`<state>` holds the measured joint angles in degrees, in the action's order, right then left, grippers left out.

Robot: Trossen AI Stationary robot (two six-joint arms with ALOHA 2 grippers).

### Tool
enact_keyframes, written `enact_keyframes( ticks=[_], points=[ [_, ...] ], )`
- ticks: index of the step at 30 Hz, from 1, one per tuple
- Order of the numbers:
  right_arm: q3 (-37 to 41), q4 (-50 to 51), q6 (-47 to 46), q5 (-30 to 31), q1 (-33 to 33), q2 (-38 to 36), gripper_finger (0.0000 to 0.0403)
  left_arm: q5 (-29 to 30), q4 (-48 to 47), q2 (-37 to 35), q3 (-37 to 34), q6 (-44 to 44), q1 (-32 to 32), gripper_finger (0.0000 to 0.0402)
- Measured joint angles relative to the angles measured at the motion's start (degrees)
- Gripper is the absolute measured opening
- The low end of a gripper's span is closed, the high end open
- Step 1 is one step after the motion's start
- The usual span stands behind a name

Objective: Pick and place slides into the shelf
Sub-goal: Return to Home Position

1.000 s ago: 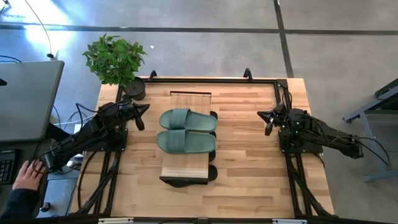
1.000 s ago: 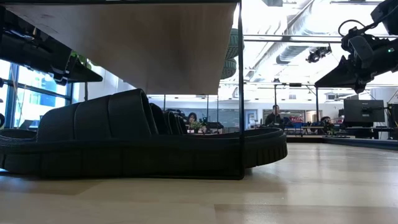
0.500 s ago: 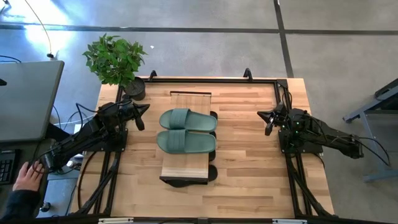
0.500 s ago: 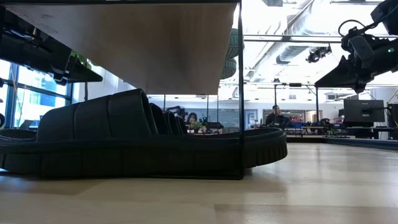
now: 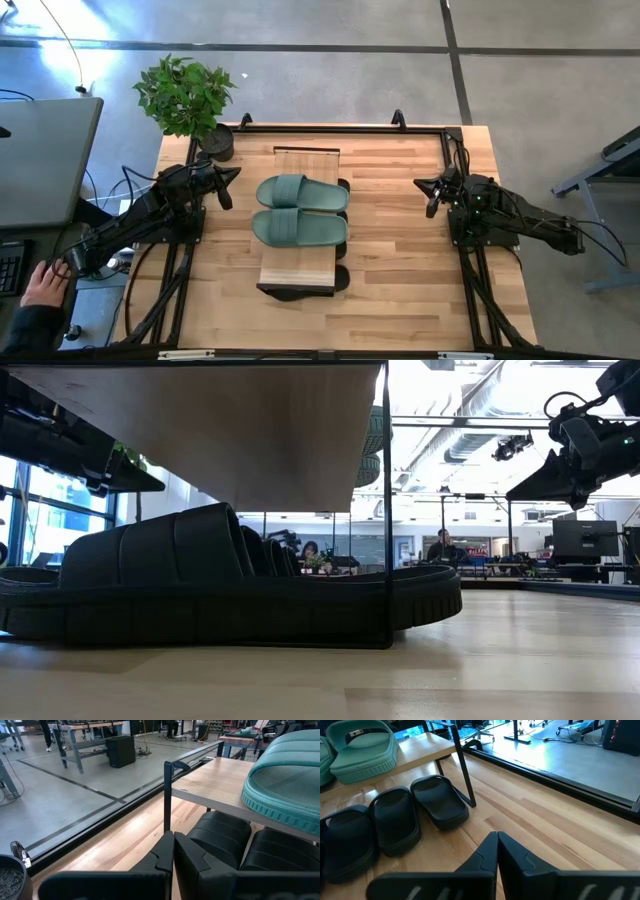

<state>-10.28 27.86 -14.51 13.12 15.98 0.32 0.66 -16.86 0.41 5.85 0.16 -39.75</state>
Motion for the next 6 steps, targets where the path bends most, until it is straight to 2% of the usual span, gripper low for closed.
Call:
enact_keyframes(
  ticks=[6],
  points=[
    [0.0, 0.0, -0.01, 0.0, -0.01, -0.02, 0.0, -0.02, 0.02, 0.02, 0.0, -0.02, 0.0, 0.0001]
  ],
)
